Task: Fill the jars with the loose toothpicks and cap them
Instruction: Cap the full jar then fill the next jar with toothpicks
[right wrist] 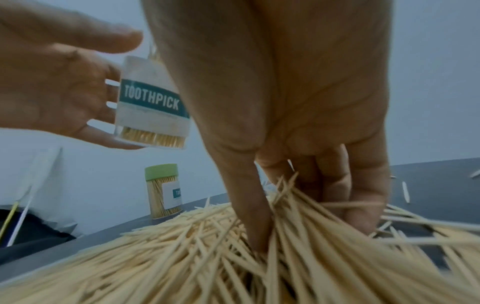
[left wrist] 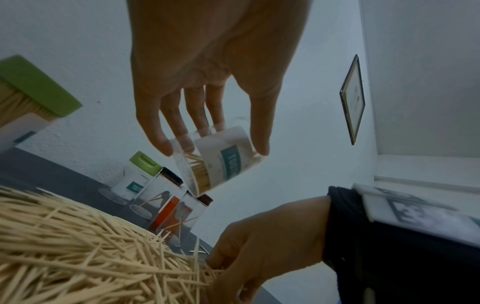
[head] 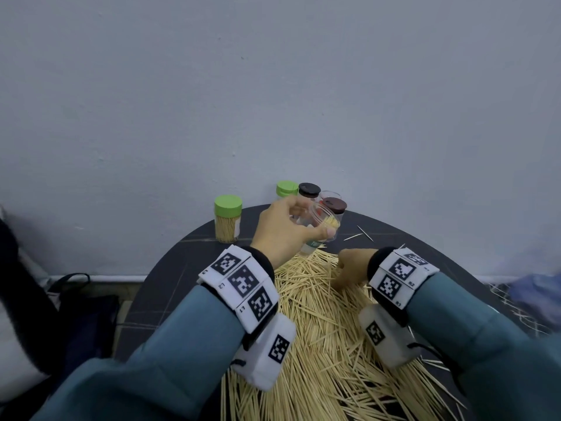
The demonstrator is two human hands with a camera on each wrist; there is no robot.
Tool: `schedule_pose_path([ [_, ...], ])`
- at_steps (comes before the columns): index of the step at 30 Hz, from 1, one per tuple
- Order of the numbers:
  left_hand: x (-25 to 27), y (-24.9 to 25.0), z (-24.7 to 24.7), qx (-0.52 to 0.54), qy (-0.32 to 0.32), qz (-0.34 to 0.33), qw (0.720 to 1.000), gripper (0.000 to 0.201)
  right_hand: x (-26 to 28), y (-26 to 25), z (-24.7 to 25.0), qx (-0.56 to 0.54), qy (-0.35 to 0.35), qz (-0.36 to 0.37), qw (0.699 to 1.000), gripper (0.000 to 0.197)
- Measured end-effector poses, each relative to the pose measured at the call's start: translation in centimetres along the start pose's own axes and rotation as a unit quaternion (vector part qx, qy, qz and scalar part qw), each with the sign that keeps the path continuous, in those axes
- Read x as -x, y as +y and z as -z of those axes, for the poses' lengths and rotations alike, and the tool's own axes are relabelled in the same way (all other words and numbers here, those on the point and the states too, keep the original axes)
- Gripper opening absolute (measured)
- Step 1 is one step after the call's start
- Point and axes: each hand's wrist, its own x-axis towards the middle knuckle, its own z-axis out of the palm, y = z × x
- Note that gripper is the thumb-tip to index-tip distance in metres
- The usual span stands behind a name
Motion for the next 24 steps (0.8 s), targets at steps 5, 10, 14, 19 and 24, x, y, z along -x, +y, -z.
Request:
schedule_pose_path([
  [5,0.0,-0.1,-0.1,-0.006,-0.002,0.002,1.000,0.045,1.1,0.3,0.2,-0.028,-0.004,0.024,0.999,0.037],
  [10,0.1,-0.2,-0.1,-0.012,-0.003,-0.002,1.000,0.046,1.2,1.1,0.3,-0.103,-0.005,0.027,0.994,0.025],
  [14,0.1,-0.2,-0.2,-0.015,-0.004,0.001,1.000,0.046,1.2,1.5,0.0,-0.173,-0.007,0.020,0.985,0.019],
  [19,0.1,-0.2,0.0,-0.025,-0.008,0.000,1.000,0.050,0.5,2.6,-0.6,-0.442,-0.054,0.048,0.894,0.026],
  [24,0.1,-0.3,-0.1,-0.033,-0.009,-0.001,0.999,0.055,0.8,2.9,-0.8,-0.651,-0.047,0.092,0.752,0.023],
])
